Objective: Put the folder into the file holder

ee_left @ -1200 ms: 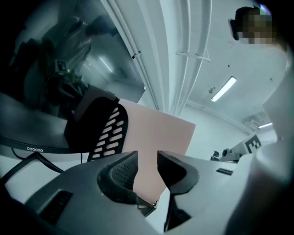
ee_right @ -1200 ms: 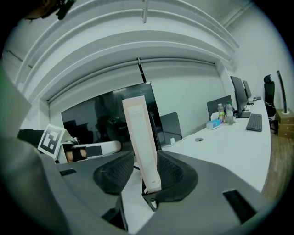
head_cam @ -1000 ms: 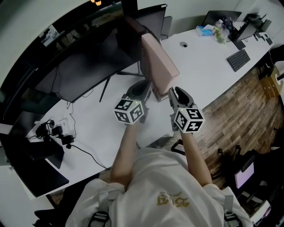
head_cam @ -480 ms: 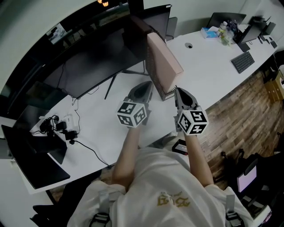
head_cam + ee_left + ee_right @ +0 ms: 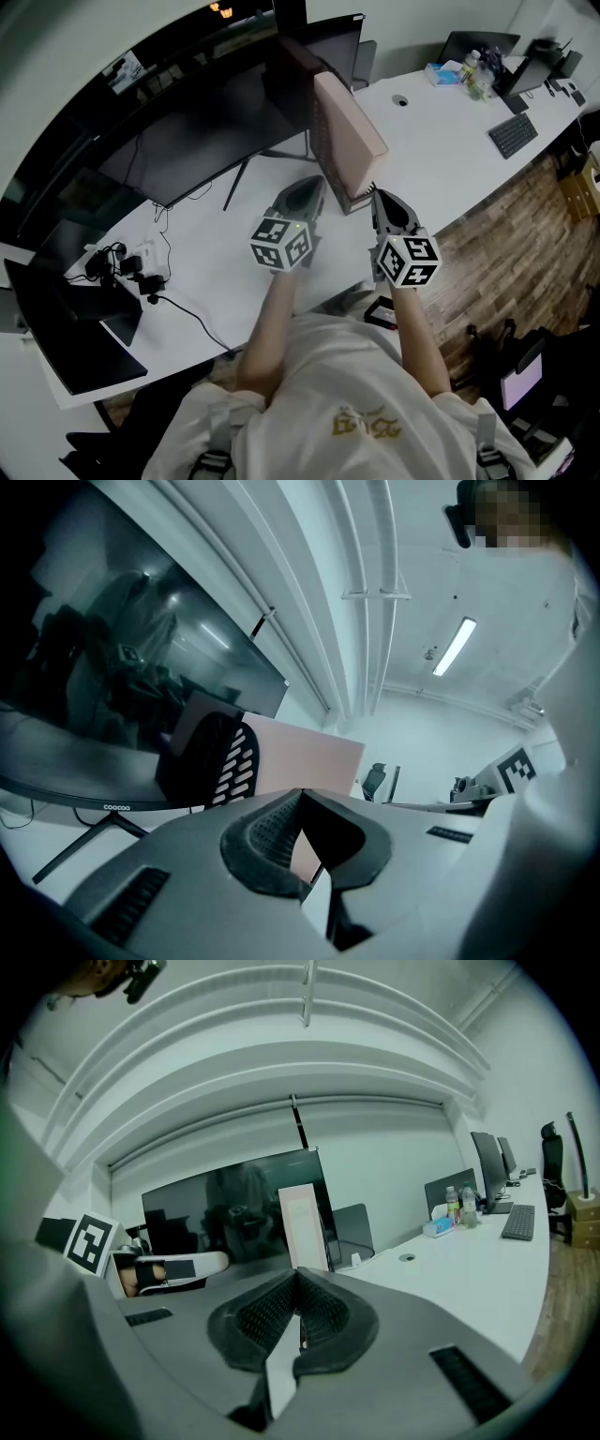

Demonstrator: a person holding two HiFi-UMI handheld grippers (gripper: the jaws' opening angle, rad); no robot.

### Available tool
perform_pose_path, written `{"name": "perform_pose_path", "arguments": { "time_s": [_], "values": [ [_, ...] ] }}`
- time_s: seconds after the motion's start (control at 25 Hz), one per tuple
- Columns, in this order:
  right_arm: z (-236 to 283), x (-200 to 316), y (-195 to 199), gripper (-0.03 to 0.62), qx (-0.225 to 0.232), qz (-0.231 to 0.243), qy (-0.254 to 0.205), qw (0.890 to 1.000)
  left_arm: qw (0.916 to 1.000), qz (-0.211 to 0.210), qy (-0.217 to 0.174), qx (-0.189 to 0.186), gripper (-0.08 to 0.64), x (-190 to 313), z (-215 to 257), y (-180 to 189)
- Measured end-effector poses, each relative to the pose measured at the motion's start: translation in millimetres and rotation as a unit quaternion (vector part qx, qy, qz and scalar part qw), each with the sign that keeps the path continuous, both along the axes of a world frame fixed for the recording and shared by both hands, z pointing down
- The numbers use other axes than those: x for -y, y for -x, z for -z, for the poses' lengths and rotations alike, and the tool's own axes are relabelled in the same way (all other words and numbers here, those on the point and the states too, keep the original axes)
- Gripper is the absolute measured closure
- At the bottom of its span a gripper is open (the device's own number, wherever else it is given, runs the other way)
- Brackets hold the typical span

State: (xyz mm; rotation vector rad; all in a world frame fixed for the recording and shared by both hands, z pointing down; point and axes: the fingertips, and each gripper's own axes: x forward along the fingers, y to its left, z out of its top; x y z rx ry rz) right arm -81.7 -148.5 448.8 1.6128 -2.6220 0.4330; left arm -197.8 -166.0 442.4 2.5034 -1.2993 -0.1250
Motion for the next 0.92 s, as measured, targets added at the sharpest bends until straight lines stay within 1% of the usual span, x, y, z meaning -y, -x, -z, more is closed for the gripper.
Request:
{"name": "perform_pose_path", "arguments": {
  "time_s": [0.24, 0.68, 0.92],
  "values": [
    [0.5, -1.1, -0.6, 0.581, 0.001, -0.001, 0.0, 1.0, 1.0, 0.007, 0.001, -0.005, 0.545, -1.4, 1.6, 5.4],
    [-1.0, -3.8, -2.6, 0.581, 0.008, 0.0, 0.003, 1.0, 0.9999, 0.012, 0.006, -0.006, 0.545, -5.4, -1.4, 6.6],
    [-1.6, -4.8, -5.0, 0.581, 0.004, 0.0, 0.001, 1.0, 0.9999, 0.011, 0.007, -0.007, 0.545, -6.8, -2.1, 3.9]
  ]
}}
